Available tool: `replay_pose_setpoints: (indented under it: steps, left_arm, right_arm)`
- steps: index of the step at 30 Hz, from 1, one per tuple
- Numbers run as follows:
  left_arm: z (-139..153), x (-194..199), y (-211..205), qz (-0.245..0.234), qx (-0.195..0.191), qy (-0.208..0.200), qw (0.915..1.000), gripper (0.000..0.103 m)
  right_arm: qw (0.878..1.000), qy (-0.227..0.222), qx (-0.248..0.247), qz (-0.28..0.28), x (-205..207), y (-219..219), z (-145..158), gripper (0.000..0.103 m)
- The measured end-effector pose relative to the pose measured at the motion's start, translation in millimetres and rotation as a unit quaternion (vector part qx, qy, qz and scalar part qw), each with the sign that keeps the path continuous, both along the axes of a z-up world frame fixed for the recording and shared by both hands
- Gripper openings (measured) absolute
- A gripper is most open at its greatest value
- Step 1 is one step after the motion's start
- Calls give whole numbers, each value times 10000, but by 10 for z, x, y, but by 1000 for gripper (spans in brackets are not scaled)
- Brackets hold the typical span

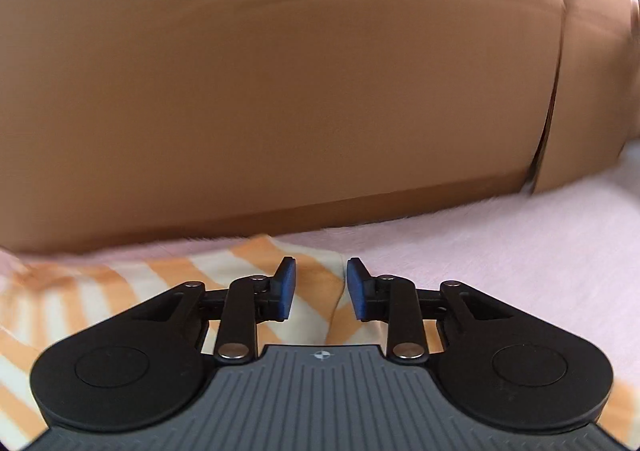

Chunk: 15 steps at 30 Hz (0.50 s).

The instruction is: Fold clothes

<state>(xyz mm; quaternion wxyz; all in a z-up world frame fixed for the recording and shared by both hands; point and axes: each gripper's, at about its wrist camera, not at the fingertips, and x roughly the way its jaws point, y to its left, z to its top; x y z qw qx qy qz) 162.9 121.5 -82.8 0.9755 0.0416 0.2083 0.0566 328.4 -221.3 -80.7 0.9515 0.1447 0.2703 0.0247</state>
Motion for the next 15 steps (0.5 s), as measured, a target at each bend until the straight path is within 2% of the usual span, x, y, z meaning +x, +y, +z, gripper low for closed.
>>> replay_pose_setpoints:
  steps: [2, 4, 6, 8, 9, 10, 13, 15]
  left_arm:
    - [120, 156, -118, -353, 61, 220, 9991, 40]
    - [176, 386, -186, -909, -216, 476, 9945, 40]
    - [122, 620, -215, -1046, -274, 633, 9921, 48]
    - [50, 848, -239, -1043, -220, 761, 9914, 46]
    - [13, 961, -250, -1041, -194, 824, 9910, 38]
    - [-23, 1075, -262, -1039, -167, 888, 9905, 37]
    - [-132, 1417, -297, -1033, -87, 1079, 9887, 37]
    - [-185, 1615, -317, -1007, -44, 1150, 9882, 38]
  right_arm:
    - [9998, -34, 162, -113, 0, -57, -3, 27]
    - [9994, -356, -26, -22, -70, 32, 69, 28]
    - [9973, -642, -164, 300, -136, 144, 145, 29]
    - [9942, -547, 58, 922, -120, 258, 149, 28]
    - [9924, -417, 183, 1142, -91, 302, 131, 28]
    - [9914, -295, 229, 1251, -55, 332, 109, 28]
    - [9918, 42, 237, 1252, 68, 360, 36, 29]
    - [9926, 167, 455, 1113, 138, 198, -14, 27]
